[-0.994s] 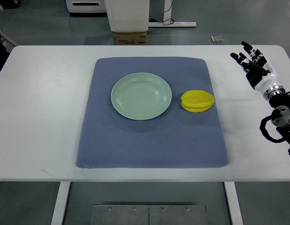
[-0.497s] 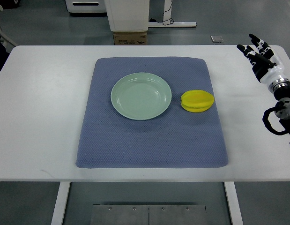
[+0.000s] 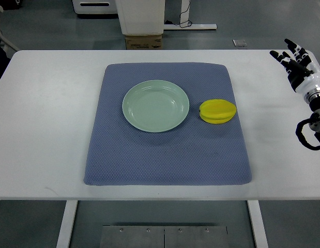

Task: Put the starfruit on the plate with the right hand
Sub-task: 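Raise the right hand and open its fingers above the mat edge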

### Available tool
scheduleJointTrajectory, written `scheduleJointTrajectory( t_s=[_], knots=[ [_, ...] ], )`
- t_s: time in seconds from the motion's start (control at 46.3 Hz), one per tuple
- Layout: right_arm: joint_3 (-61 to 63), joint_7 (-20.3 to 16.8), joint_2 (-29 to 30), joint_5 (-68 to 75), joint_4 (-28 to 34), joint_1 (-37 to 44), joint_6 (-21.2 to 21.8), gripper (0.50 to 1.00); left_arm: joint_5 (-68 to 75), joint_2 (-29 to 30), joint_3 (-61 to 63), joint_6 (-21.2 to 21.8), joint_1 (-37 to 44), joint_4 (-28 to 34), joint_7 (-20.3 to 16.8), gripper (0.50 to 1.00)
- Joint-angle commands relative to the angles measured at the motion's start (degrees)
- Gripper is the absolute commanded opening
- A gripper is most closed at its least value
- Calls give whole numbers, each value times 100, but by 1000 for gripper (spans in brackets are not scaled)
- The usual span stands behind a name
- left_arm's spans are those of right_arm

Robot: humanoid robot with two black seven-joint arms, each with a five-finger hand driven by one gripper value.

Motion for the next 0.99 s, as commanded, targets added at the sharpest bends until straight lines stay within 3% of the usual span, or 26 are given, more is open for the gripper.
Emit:
scheduleJointTrajectory(
  t_s=[0.0,0.216,0.476,0.778,0.973],
  knots=[
    [-3,-8,0,-8,1,14,-7,1000,5,0,0,0,0,0,-1,1000],
    [-12,-8,9,-17,97,23,-7,1000,-4,0,0,0,0,0,-1,1000],
    [-21,1,-97,-26,852,14,-244,1000,-4,0,0,0,0,0,-1,1000],
    [-47,177,-694,-509,2768,-47,-1290,1000,-4,0,0,0,0,0,-1,1000],
    [-91,220,-1011,-851,3770,-47,-1712,1000,-4,0,0,0,0,0,-1,1000]
  ],
)
